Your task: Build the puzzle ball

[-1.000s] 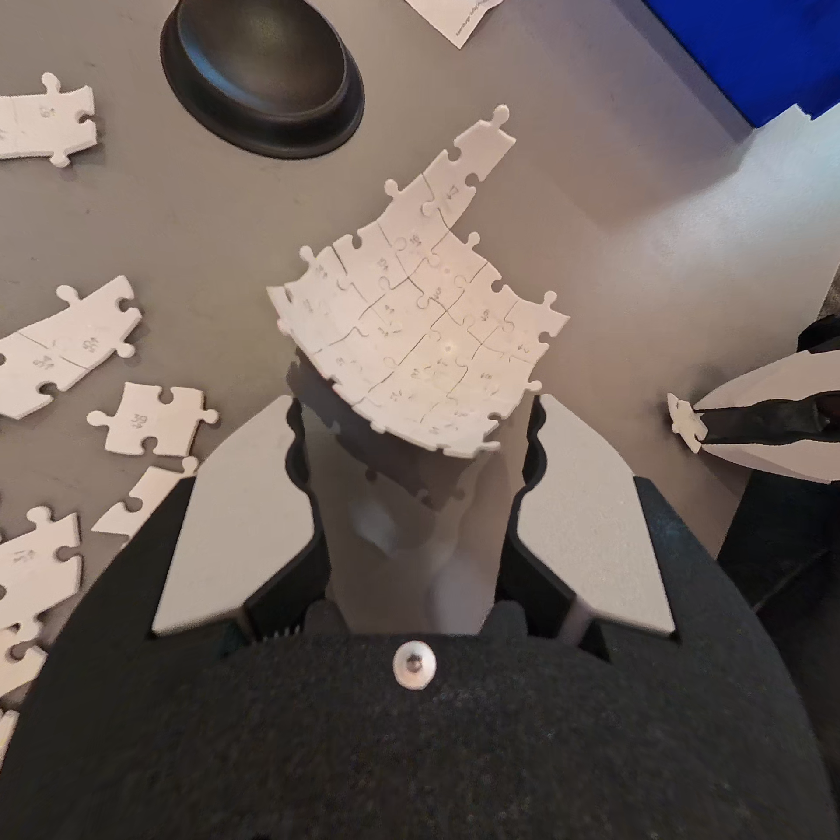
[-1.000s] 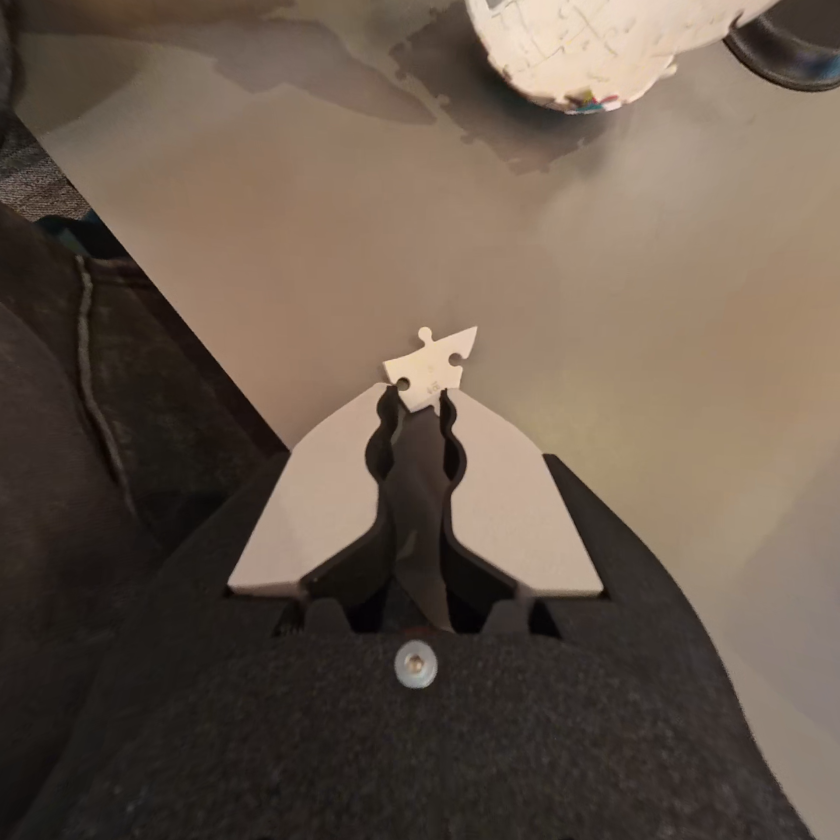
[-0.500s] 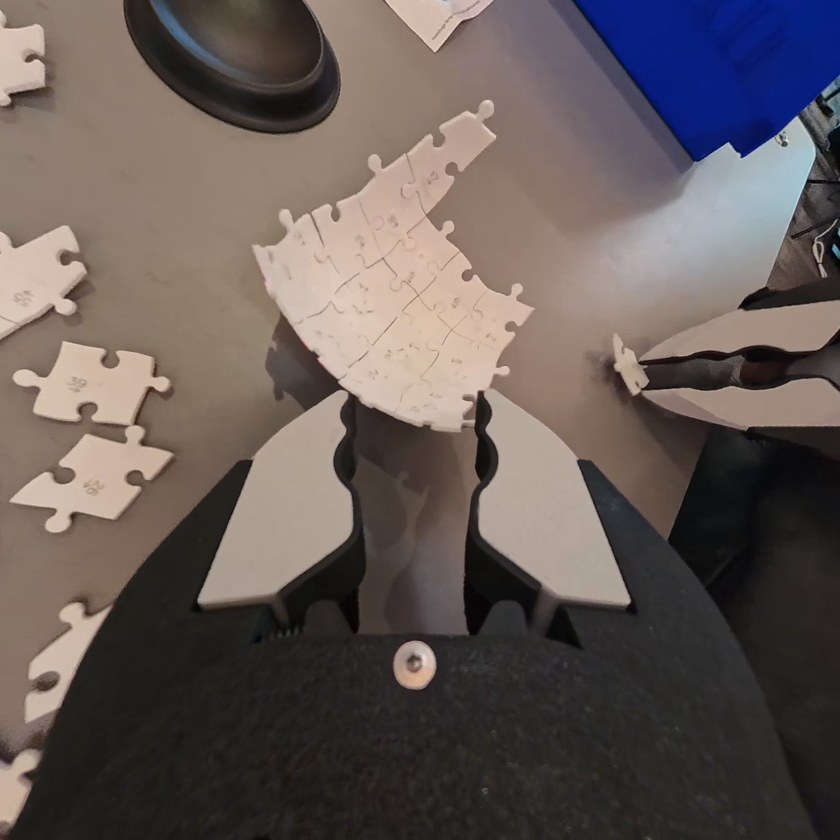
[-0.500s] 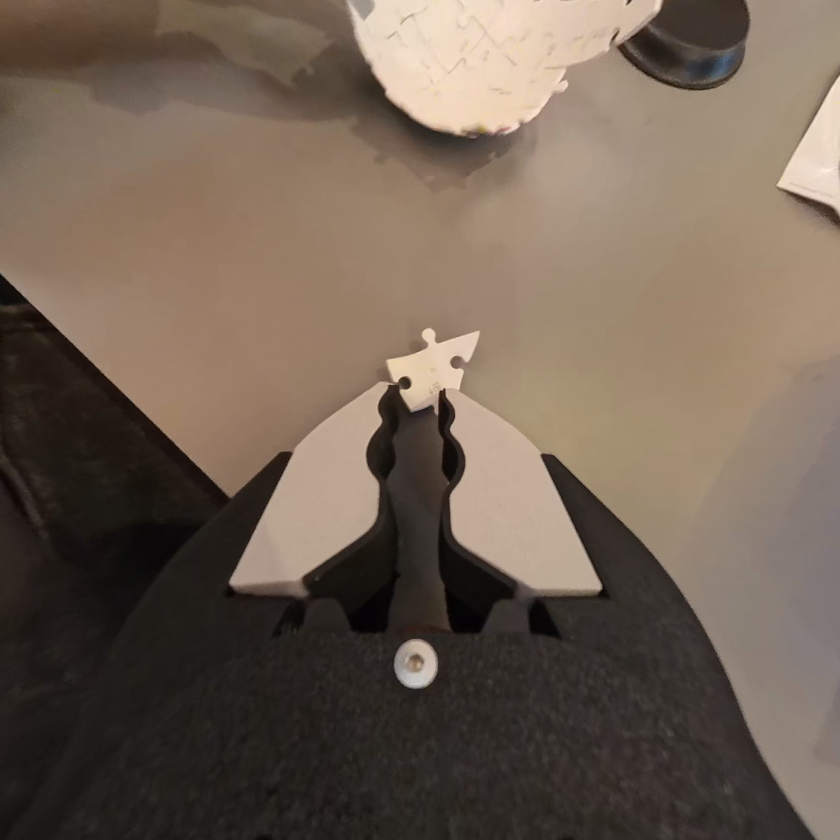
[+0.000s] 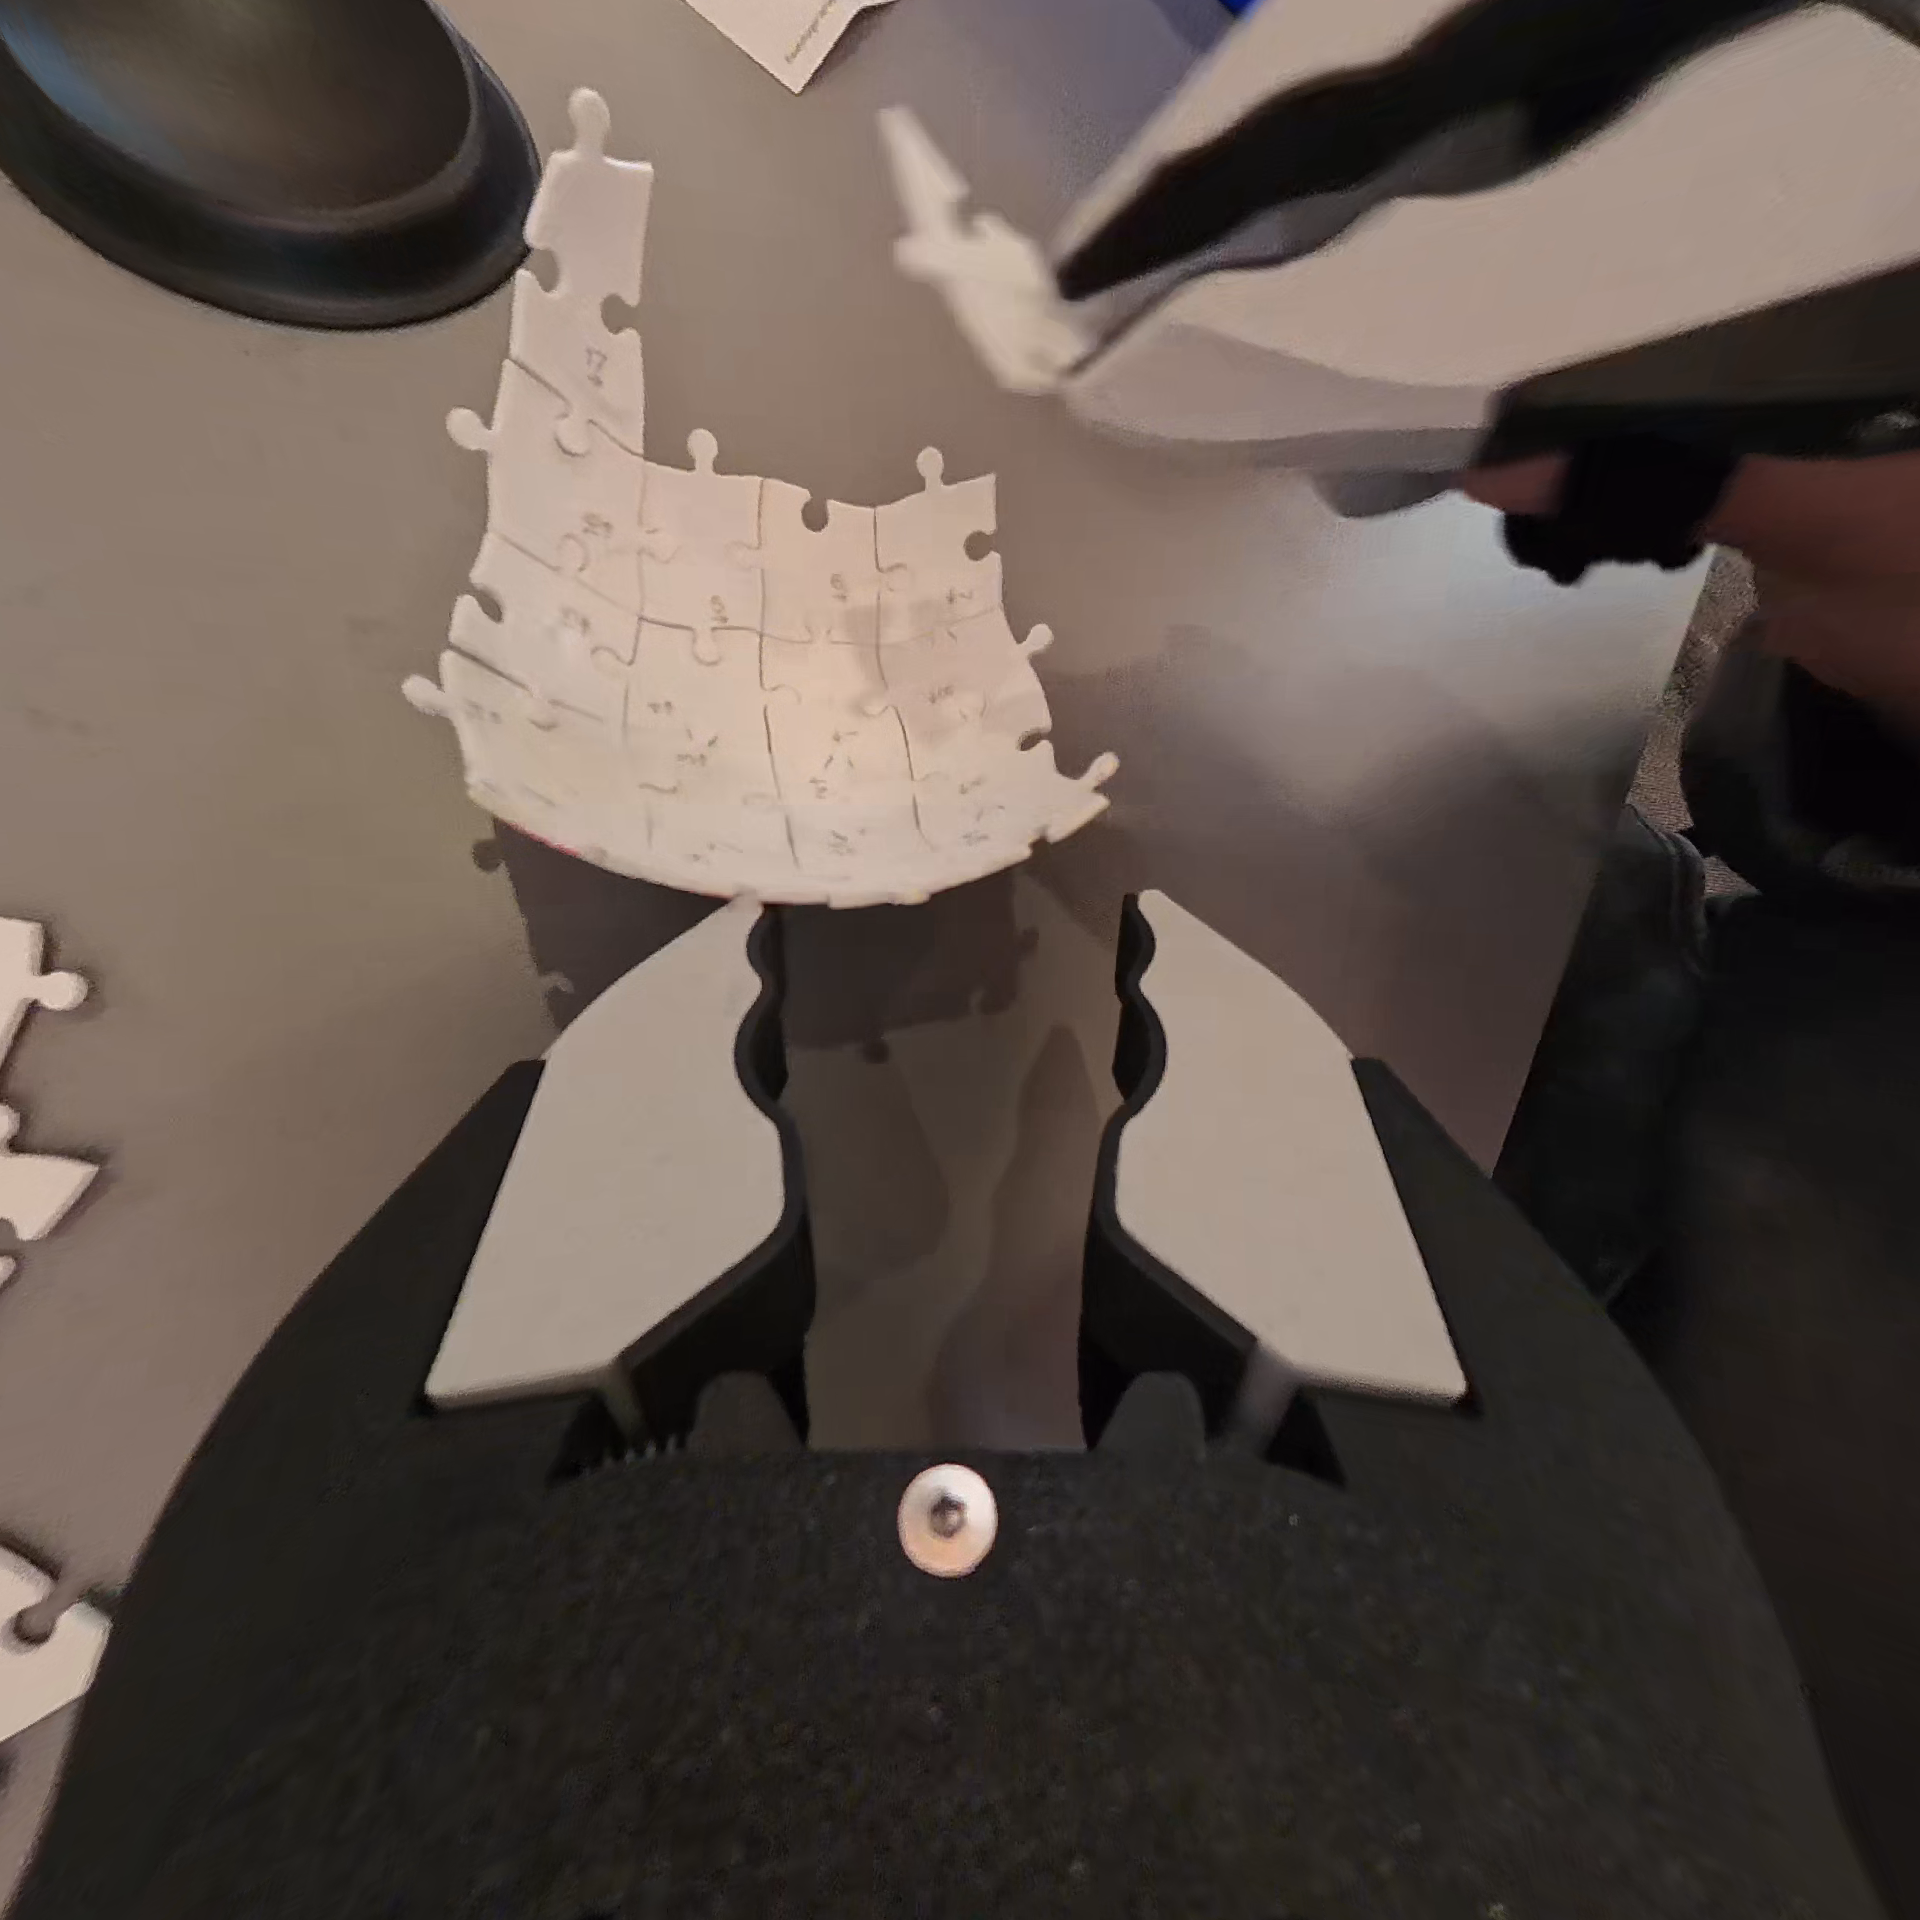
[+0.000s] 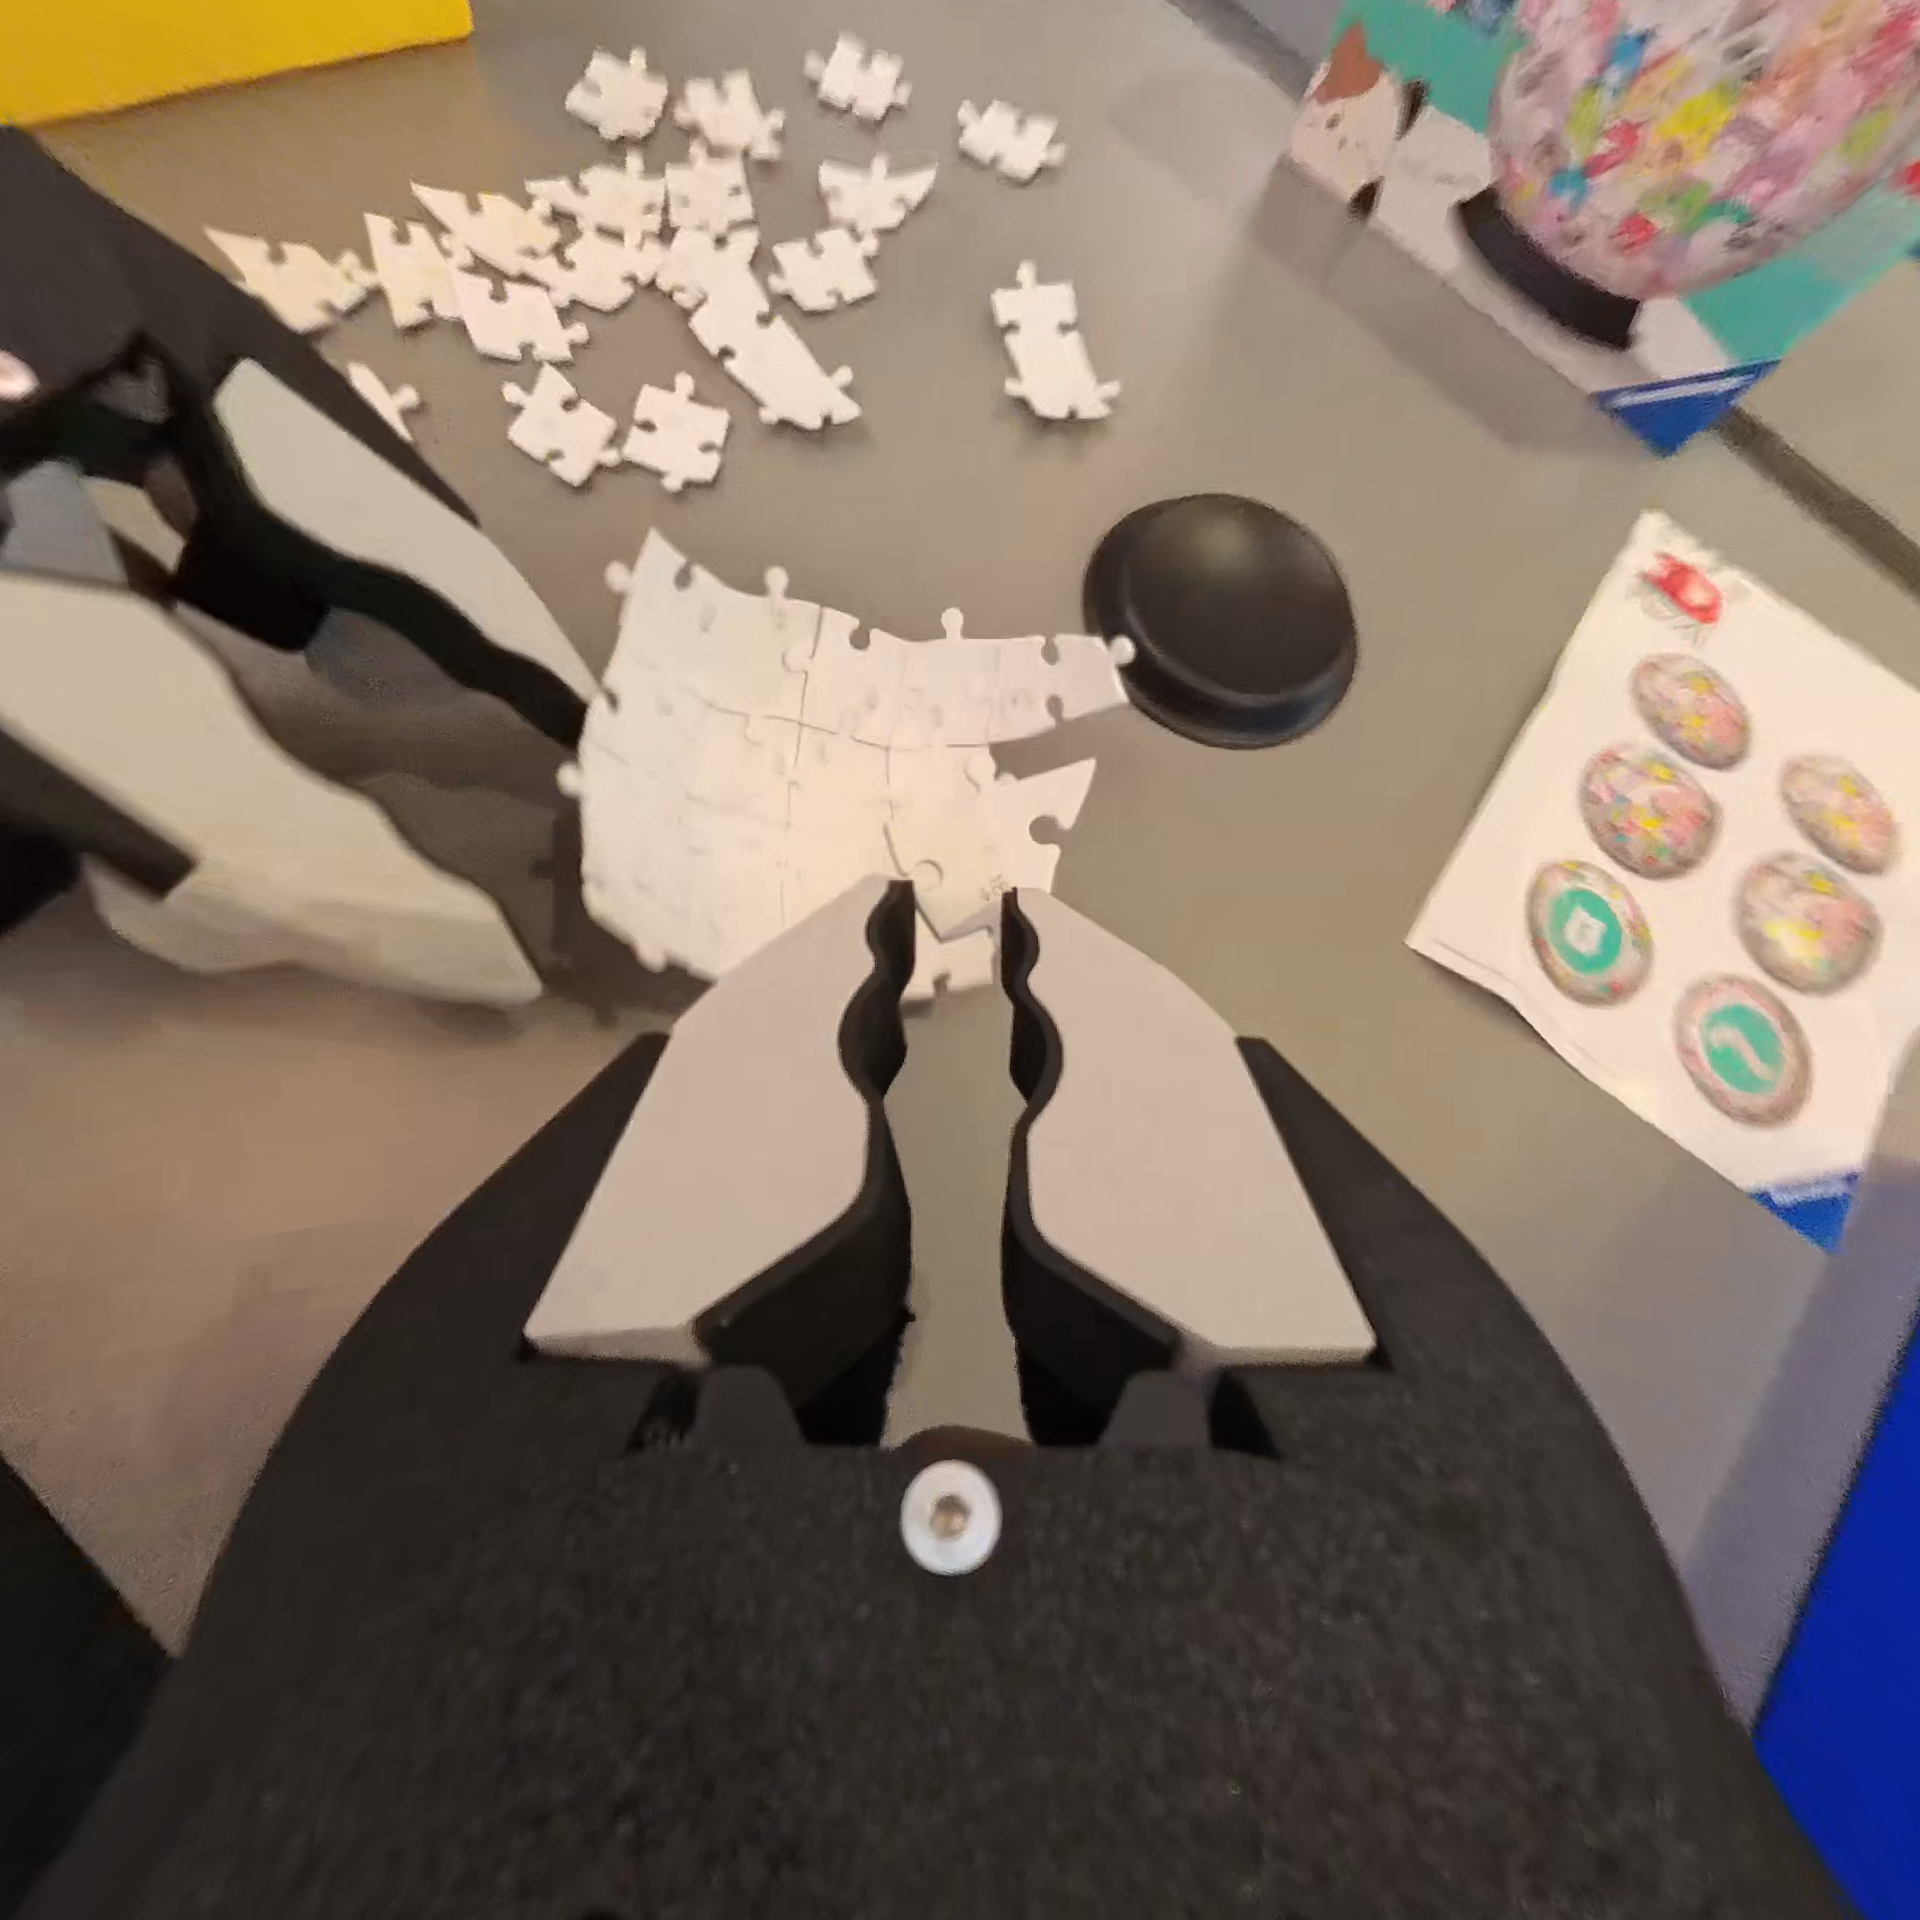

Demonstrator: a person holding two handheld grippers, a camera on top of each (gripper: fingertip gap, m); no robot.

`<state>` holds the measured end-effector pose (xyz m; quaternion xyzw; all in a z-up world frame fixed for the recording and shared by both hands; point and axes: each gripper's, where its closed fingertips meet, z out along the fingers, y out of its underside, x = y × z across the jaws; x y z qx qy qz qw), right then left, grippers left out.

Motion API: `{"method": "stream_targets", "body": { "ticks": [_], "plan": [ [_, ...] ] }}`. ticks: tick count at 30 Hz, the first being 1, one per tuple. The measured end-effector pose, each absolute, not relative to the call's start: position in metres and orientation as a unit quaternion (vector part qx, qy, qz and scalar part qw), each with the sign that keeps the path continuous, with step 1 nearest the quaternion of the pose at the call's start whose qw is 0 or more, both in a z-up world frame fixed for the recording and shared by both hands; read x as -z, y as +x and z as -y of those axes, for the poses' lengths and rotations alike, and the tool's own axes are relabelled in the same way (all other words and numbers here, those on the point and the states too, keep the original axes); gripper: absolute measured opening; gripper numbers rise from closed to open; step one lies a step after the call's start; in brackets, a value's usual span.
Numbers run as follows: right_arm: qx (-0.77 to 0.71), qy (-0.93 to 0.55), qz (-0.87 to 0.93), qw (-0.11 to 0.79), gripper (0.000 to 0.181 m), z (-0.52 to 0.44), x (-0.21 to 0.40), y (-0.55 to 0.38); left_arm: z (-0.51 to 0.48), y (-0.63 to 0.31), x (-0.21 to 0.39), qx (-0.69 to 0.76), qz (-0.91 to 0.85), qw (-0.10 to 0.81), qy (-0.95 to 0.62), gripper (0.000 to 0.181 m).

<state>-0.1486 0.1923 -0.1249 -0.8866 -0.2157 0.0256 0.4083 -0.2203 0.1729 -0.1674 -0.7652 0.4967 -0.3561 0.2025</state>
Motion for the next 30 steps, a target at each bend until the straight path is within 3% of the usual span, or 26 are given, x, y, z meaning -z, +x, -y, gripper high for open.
{"method": "stream_targets", "body": {
  "ticks": [2,4,12,16,21,30],
  "plan": [
    [-0.022,-0.894,0.236,0.381,0.015,-0.213,0.133,-0.152,-0.172,-0.219,0.168,0.358,-0.497,0.201,-0.765,0.061],
    [0.001,-0.898,0.253,0.36,0.0,-0.23,0.144,-0.149,-0.173,-0.219,0.167,0.359,-0.496,0.201,-0.764,0.061],
    [-0.018,-0.895,0.282,0.345,0.0,-0.241,0.156,-0.158,-0.177,-0.222,0.167,0.364,-0.489,0.201,-0.767,0.063],
    [-0.134,-0.869,0.346,0.329,0.013,-0.22,0.144,-0.187,-0.178,-0.222,0.167,0.369,-0.485,0.198,-0.767,0.063],
    [-0.122,-0.855,0.428,0.265,0.028,-0.216,0.163,-0.18,-0.175,-0.221,0.167,0.37,-0.491,0.196,-0.764,0.063],
    [-0.096,-0.834,0.514,0.177,0.036,-0.221,0.19,-0.198,-0.176,-0.222,0.17,0.362,-0.491,0.194,-0.768,0.066]
  ]
}}
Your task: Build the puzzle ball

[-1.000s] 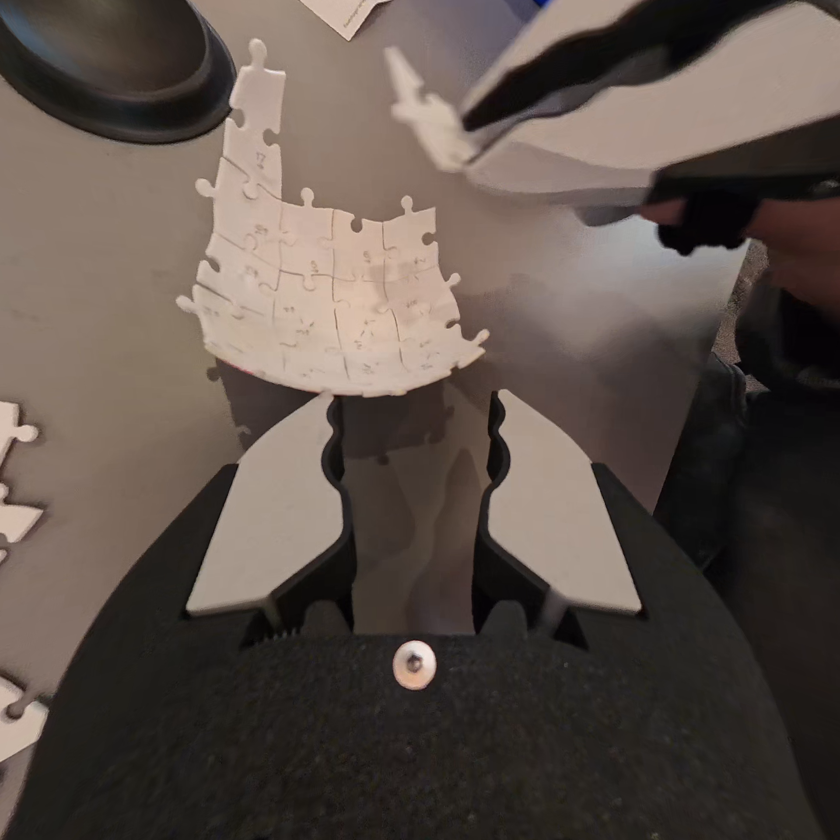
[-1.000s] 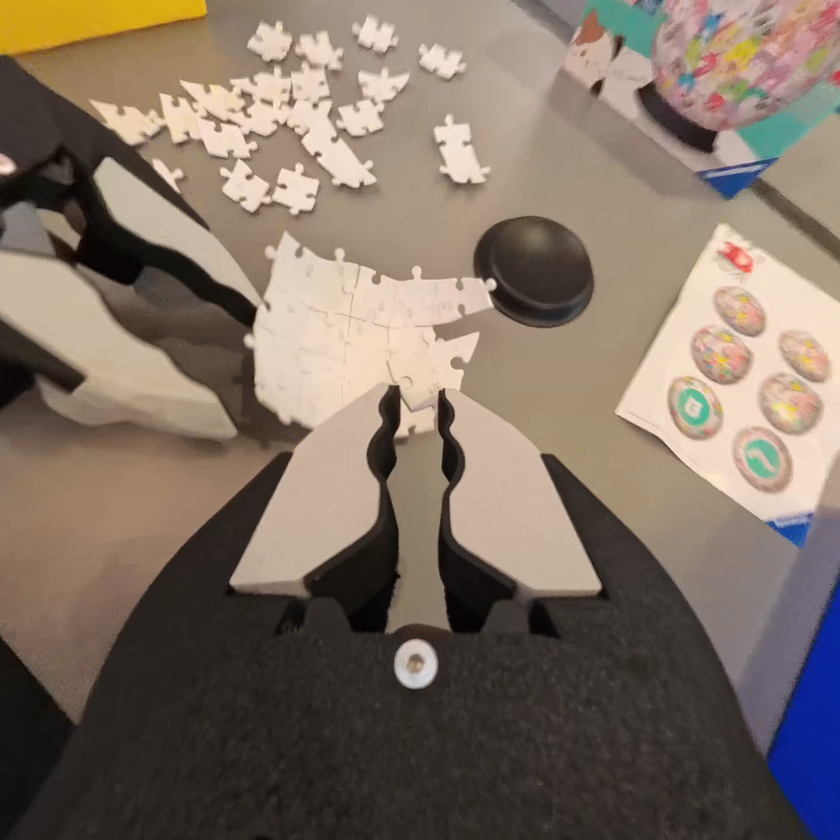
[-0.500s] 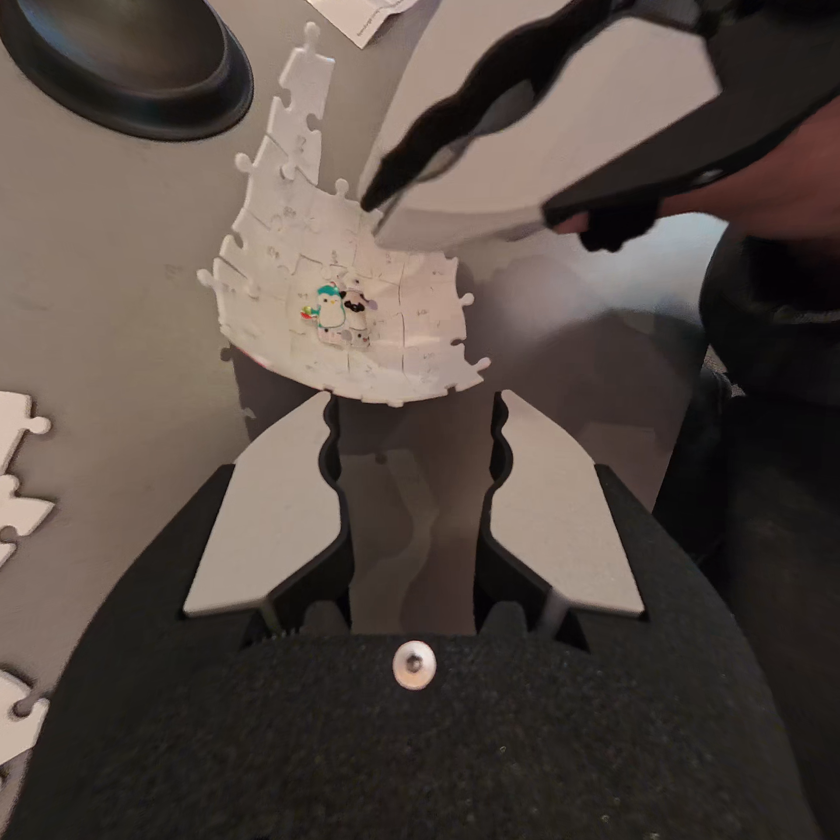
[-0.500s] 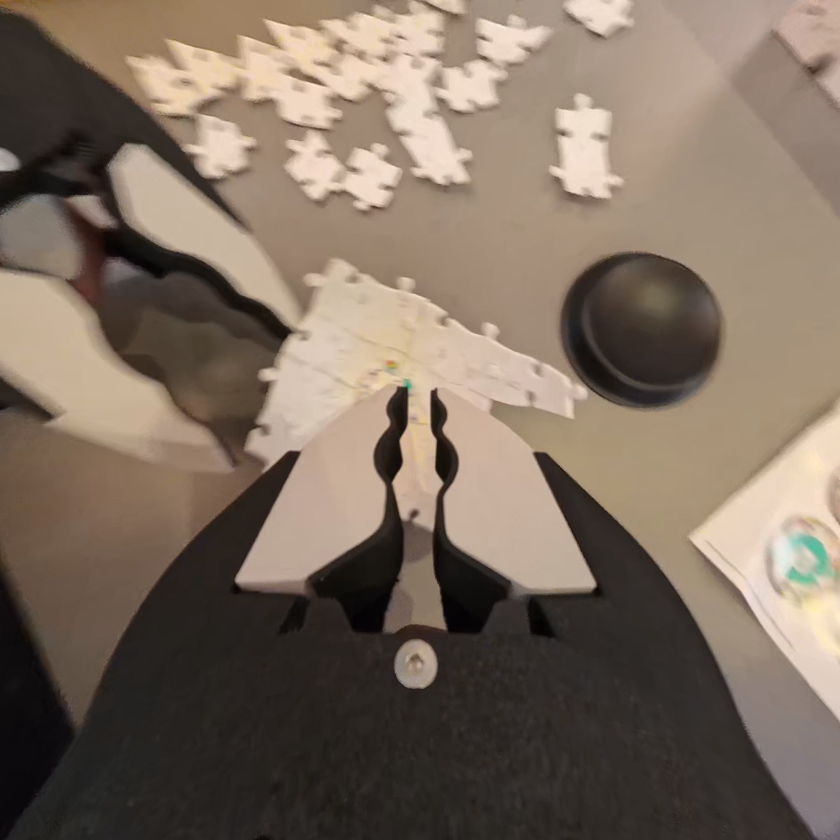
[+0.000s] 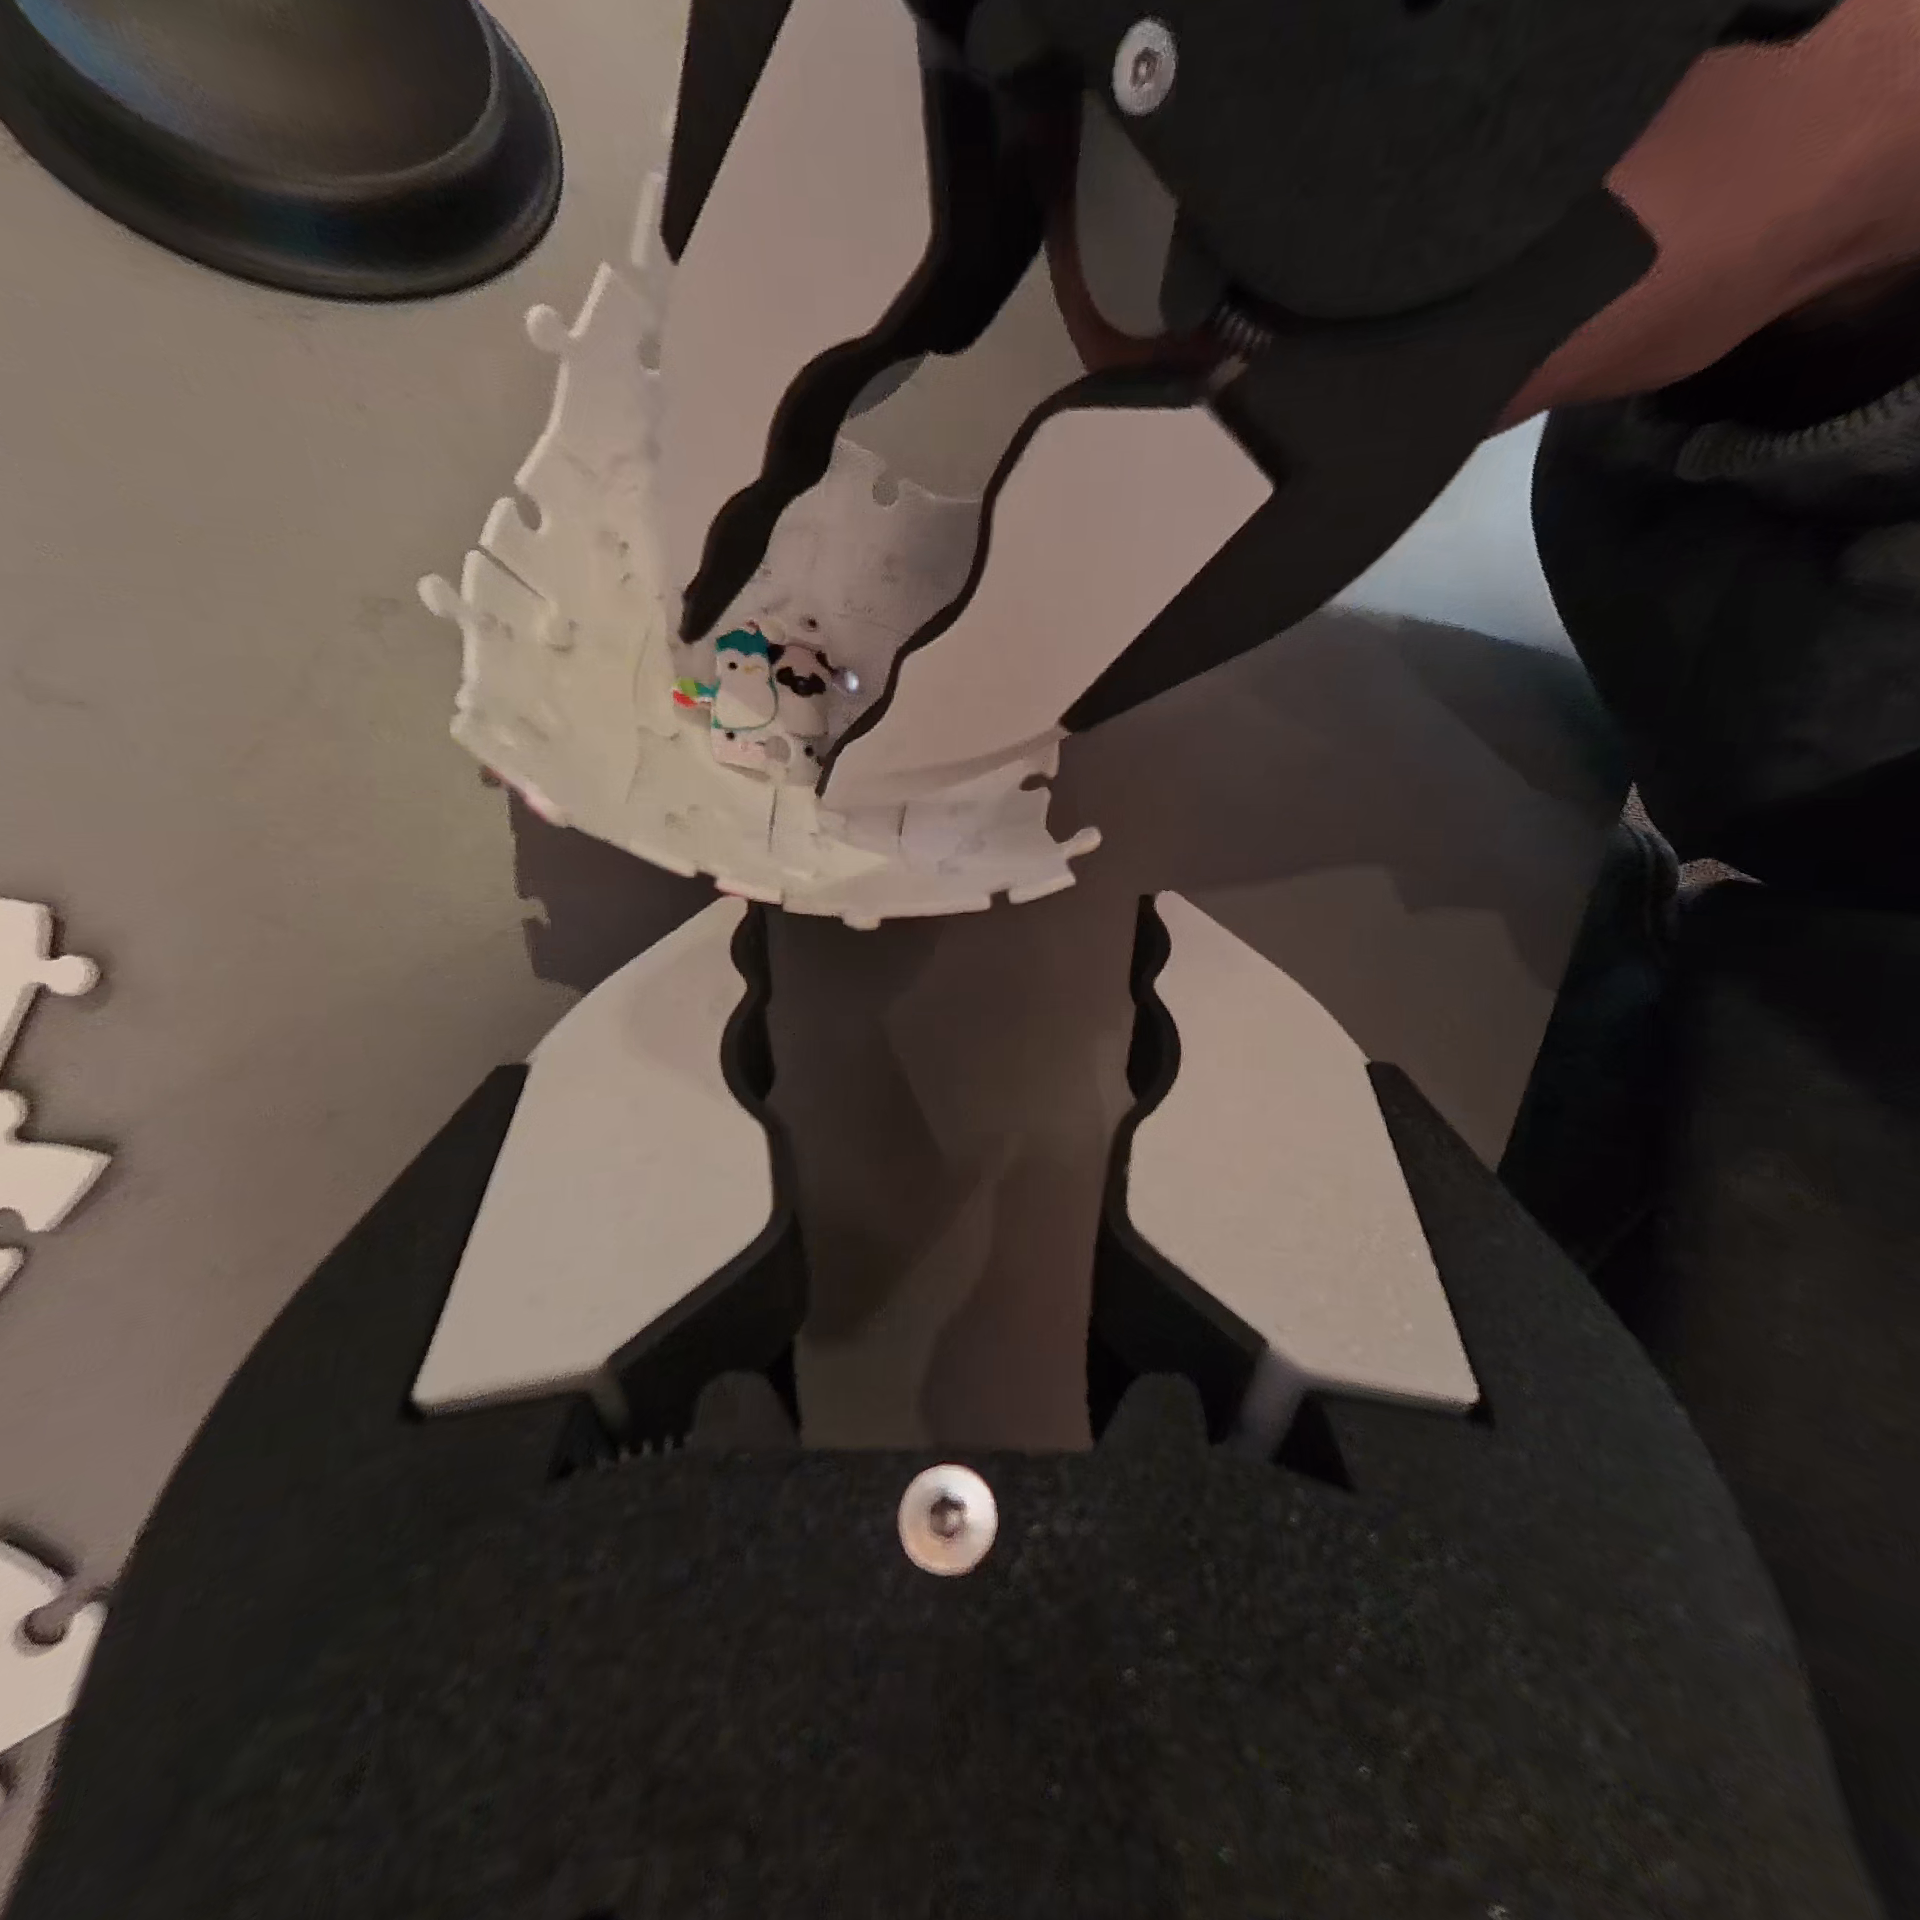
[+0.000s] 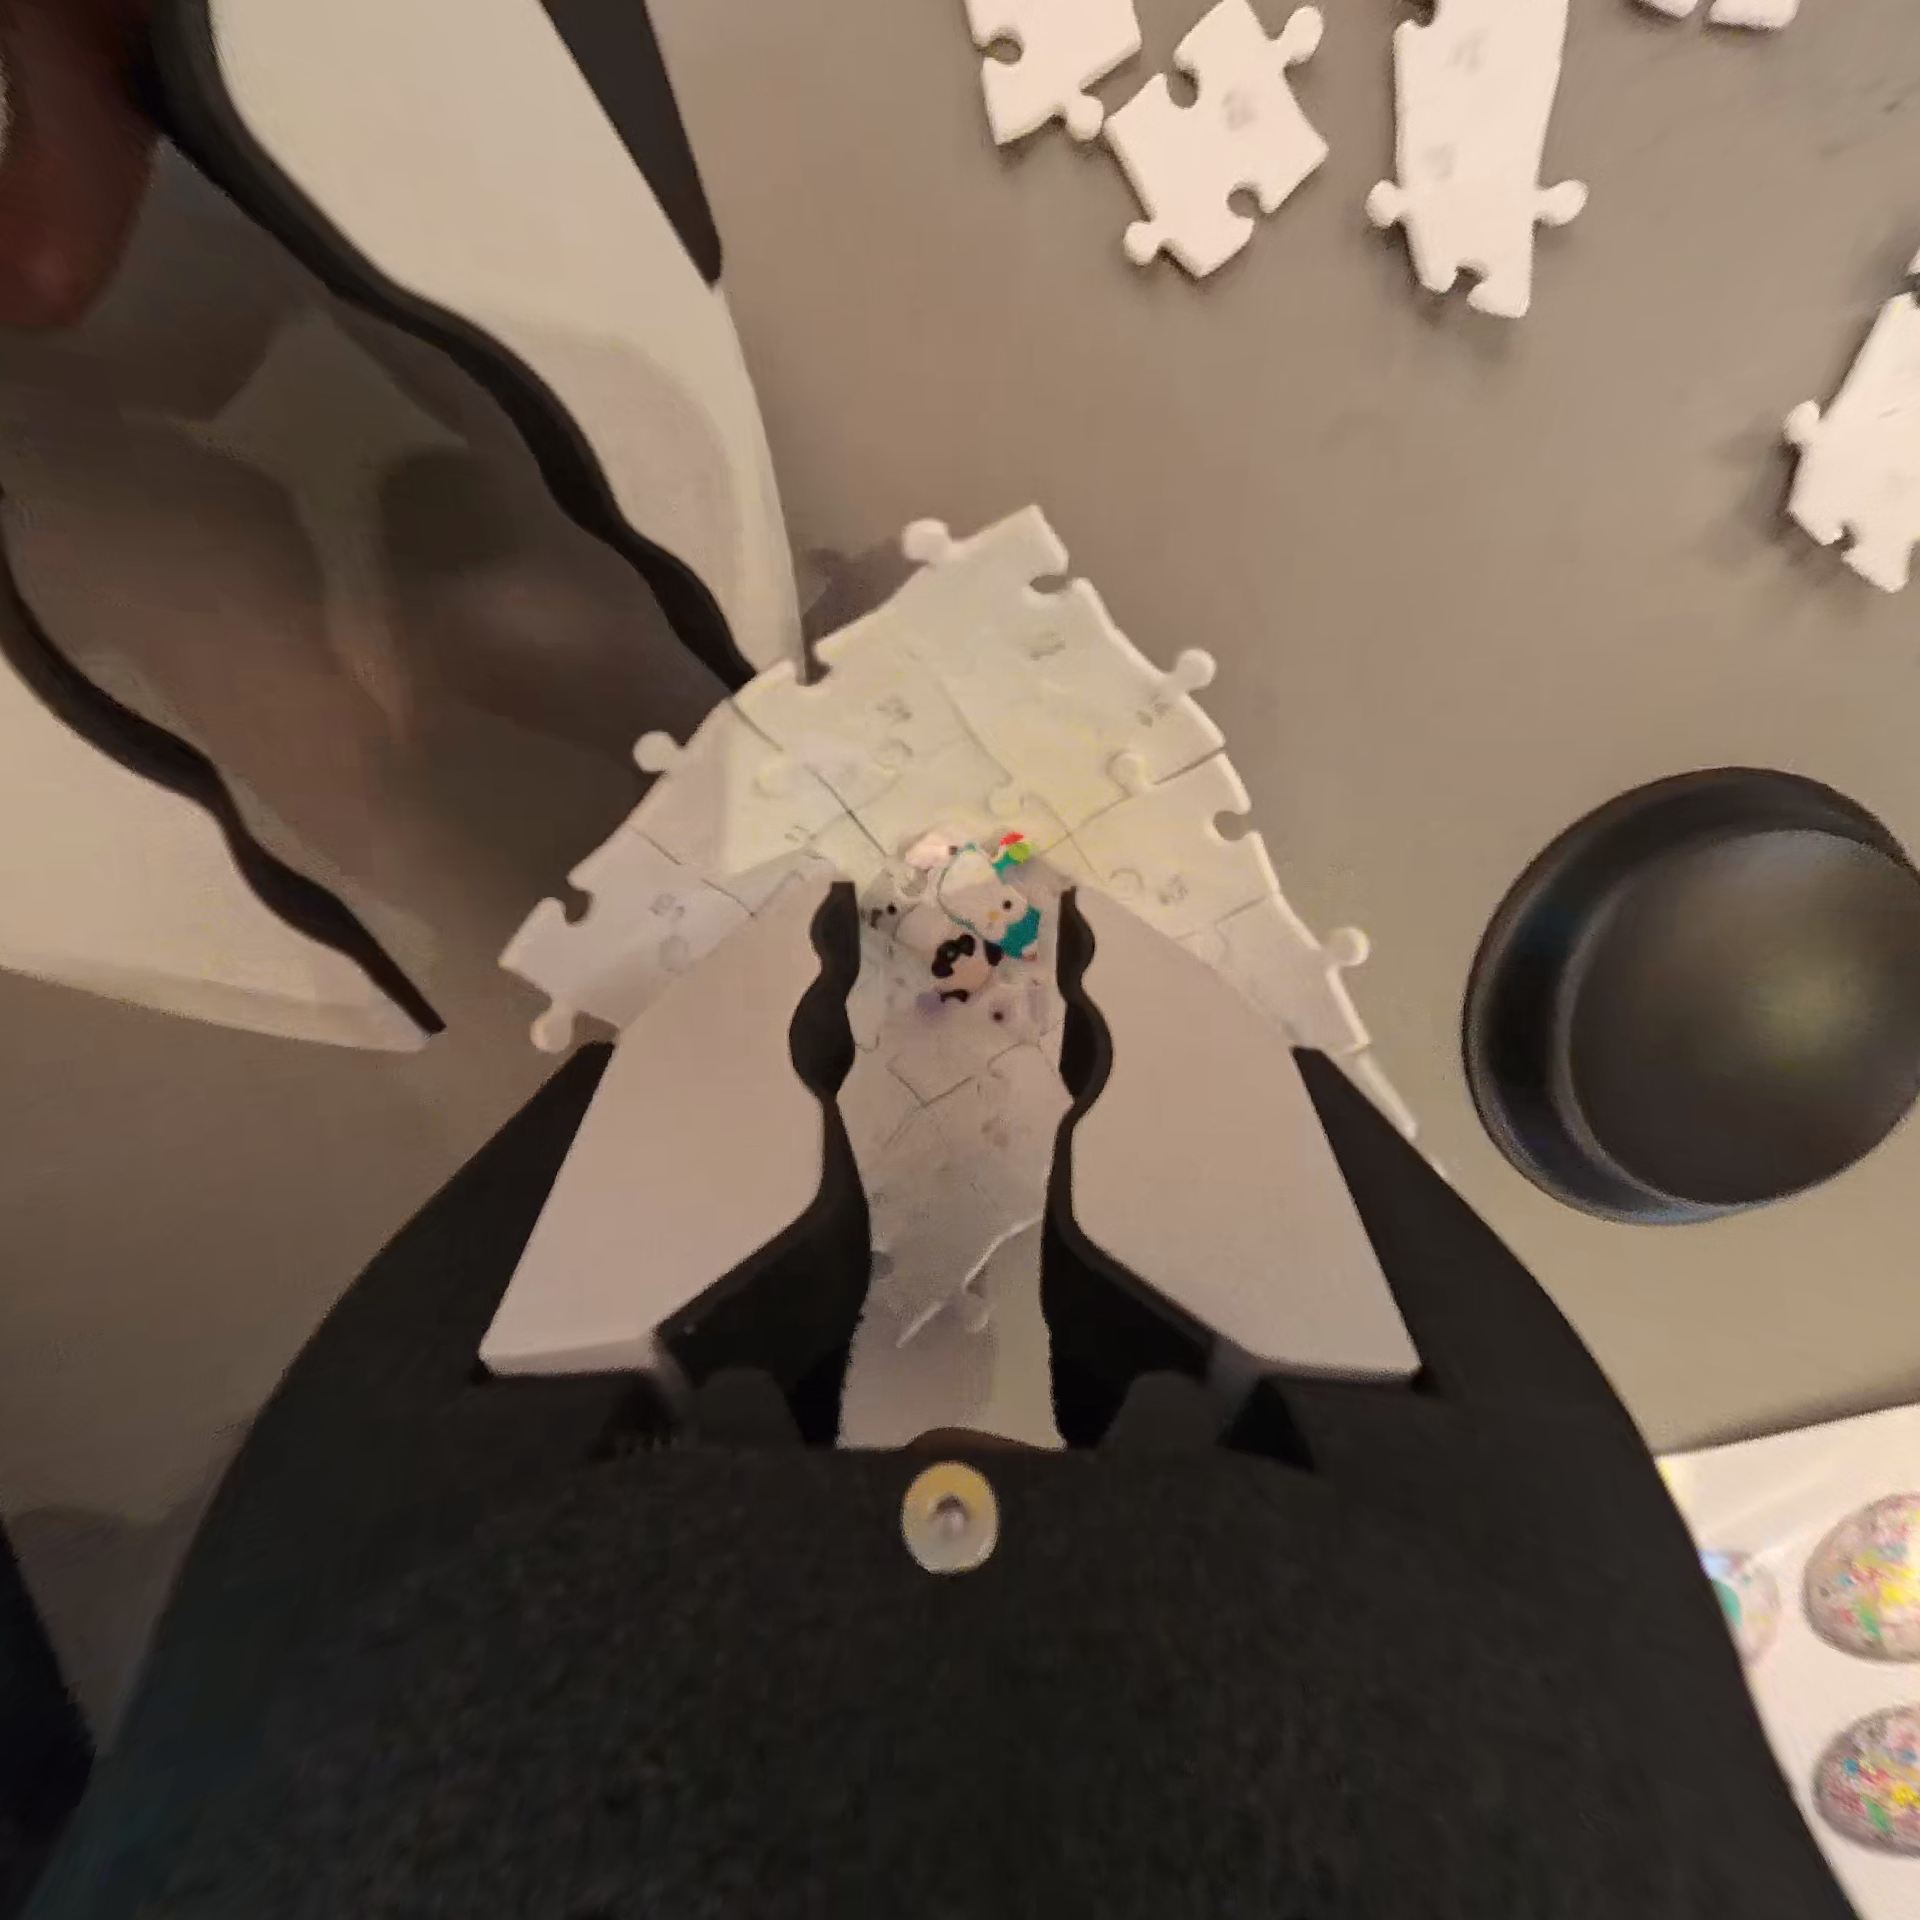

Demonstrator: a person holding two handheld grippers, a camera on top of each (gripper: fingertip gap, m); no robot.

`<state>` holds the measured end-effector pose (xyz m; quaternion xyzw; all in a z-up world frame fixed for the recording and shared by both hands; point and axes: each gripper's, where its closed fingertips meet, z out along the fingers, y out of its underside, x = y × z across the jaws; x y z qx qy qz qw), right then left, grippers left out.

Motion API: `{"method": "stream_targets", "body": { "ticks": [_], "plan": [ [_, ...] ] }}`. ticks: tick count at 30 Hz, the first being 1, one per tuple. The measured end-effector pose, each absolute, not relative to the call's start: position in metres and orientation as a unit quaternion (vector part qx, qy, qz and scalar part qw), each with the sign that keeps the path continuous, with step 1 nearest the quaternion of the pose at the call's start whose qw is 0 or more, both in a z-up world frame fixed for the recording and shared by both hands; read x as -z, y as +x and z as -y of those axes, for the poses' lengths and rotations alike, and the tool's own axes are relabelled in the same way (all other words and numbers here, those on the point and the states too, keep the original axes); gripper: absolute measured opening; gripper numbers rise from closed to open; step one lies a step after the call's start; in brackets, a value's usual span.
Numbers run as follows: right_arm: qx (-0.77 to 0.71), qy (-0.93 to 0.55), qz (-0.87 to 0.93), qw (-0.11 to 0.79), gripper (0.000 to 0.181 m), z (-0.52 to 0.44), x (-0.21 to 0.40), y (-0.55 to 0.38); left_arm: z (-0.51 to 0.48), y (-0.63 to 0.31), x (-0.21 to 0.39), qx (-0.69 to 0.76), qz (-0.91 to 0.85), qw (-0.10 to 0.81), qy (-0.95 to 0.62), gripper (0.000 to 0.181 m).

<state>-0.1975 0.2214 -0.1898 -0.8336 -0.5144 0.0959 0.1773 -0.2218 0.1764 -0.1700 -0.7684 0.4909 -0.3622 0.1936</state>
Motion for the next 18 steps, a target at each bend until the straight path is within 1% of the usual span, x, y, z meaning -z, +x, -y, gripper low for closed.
{"method": "stream_targets", "body": {
  "ticks": [3,5,7,8,9,11,15,18],
  "plan": [
    [-0.103,-0.837,0.514,0.16,0.031,-0.22,0.191,-0.197,-0.177,-0.223,0.17,0.364,-0.489,0.194,-0.769,0.066],
    [-0.09,-0.835,0.517,0.164,0.029,-0.222,0.19,-0.195,-0.179,-0.224,0.171,0.362,-0.487,0.194,-0.771,0.066],
    [-0.083,-0.829,0.521,0.186,0.017,-0.224,0.184,-0.196,-0.18,-0.226,0.172,0.36,-0.485,0.193,-0.773,0.066],
    [-0.086,-0.825,0.521,0.202,0.007,-0.224,0.178,-0.196,-0.181,-0.227,0.172,0.36,-0.483,0.193,-0.774,0.066],
    [-0.09,-0.821,0.52,0.219,0.002,-0.224,0.172,-0.197,-0.182,-0.228,0.171,0.362,-0.481,0.195,-0.775,0.066],
    [-0.081,-0.818,0.513,0.246,0.002,-0.224,0.163,-0.19,-0.184,-0.23,0.171,0.363,-0.477,0.196,-0.776,0.066],
    [-0.088,-0.821,0.498,0.266,0.002,-0.211,0.149,-0.177,-0.185,-0.231,0.171,0.361,-0.476,0.197,-0.777,0.065],
    [-0.096,-0.809,0.488,0.314,0.002,-0.197,0.127,-0.168,-0.184,-0.231,0.171,0.356,-0.48,0.197,-0.777,0.065]
  ]
}}
